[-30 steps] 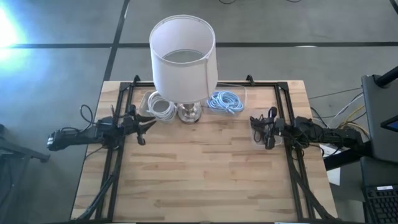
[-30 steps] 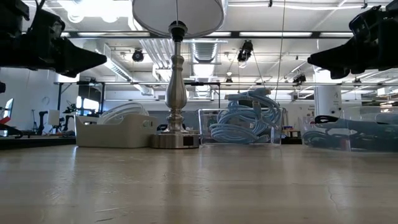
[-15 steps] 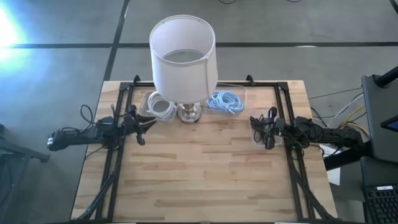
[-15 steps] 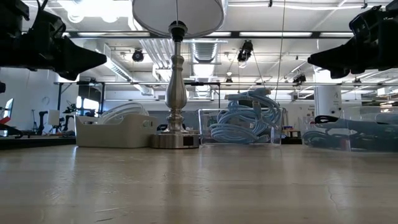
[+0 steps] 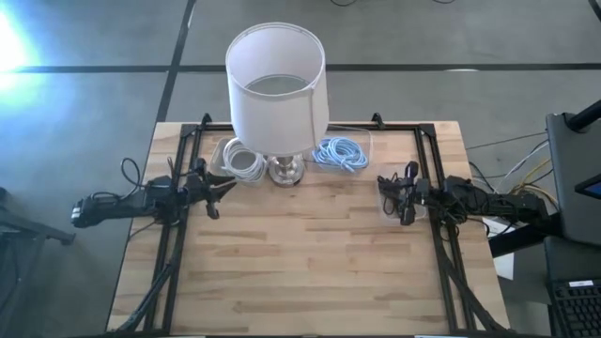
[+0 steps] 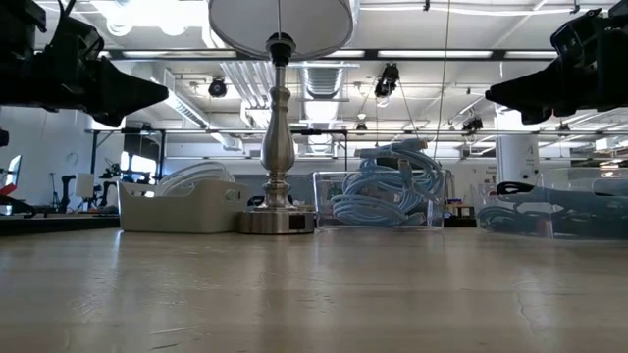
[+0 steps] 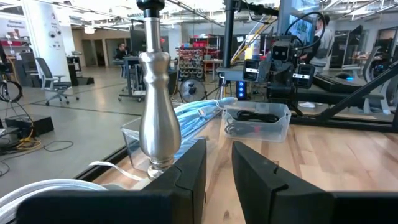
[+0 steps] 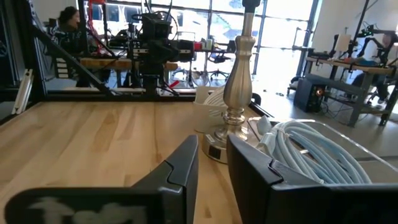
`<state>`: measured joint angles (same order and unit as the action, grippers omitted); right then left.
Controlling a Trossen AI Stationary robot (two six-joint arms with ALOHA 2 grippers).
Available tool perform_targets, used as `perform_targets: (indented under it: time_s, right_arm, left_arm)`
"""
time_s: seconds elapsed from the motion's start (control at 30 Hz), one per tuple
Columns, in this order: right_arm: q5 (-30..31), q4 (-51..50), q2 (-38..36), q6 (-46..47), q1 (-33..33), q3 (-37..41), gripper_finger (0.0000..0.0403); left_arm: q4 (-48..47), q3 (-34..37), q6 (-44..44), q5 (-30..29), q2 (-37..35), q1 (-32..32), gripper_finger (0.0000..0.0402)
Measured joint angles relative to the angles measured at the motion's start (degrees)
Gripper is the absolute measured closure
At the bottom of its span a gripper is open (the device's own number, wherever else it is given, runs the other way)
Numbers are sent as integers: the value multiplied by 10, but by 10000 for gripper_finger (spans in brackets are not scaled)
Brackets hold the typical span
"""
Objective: Pick & Place USB Port
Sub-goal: Return to Home Position
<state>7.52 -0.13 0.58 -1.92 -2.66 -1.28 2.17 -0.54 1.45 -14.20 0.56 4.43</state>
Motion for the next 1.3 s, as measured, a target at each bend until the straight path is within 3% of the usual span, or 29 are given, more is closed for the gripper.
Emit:
perform_targets:
  time_s: [0.33, 0.93, 1.3]
  right_arm:
    - [0, 0, 0, -2, 0, 0, 335]
    - [0, 0, 0, -2, 0, 0, 314]
    - [0, 0, 0, 0, 0, 0, 332]
  left_arm:
    - [0, 0, 0, 0, 0, 0, 321]
    - [0, 0, 0, 0, 0, 0, 321]
    - [0, 0, 0, 0, 0, 0, 321]
